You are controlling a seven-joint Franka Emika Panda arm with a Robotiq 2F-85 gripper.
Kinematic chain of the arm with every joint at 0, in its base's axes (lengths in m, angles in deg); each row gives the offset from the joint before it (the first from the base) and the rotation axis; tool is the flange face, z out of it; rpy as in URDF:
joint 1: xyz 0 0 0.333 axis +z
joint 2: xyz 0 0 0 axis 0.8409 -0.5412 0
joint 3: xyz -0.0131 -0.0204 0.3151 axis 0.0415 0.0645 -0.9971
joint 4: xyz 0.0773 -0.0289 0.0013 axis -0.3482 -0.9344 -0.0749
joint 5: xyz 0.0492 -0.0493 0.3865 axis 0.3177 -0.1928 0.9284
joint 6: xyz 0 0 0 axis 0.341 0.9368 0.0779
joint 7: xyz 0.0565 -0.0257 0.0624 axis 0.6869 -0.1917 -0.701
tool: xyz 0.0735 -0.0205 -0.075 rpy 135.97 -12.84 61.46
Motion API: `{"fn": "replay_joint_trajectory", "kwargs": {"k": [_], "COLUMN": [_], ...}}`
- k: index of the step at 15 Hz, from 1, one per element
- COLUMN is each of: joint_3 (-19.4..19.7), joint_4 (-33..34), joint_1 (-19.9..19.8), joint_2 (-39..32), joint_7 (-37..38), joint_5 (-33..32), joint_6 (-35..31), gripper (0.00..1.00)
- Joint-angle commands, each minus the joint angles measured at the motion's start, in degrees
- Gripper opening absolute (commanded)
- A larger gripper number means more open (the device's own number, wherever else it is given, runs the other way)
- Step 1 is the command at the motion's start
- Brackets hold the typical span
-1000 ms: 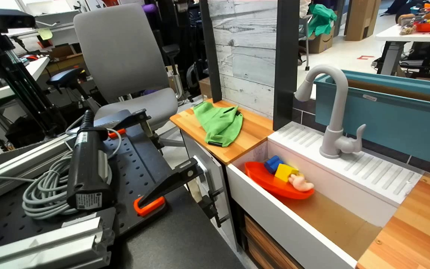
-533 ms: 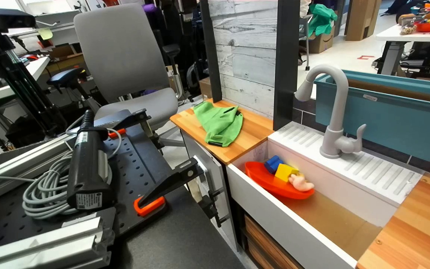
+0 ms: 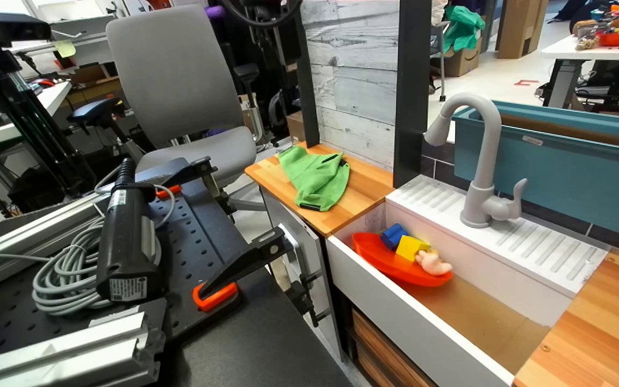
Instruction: Fold the green towel
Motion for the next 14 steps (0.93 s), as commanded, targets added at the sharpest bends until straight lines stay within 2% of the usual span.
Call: {"fn": "replay_joint_trajectory", "kwargs": {"k": [1, 6, 14], "joint_3": [-1.1, 1.3, 6.1], "joint_4": [6.3, 14.2, 28.1], "joint_1": [1.4, 5.8, 11.0], "joint_2": [-9.6, -20.3, -33.6], "joint_7": [3.8, 9.9, 16.4], "joint_5": [0.2, -2.3, -3.5], "joint_6": [-5.6, -10.4, -8.1], "gripper": [1.00, 1.00, 1.00]}}
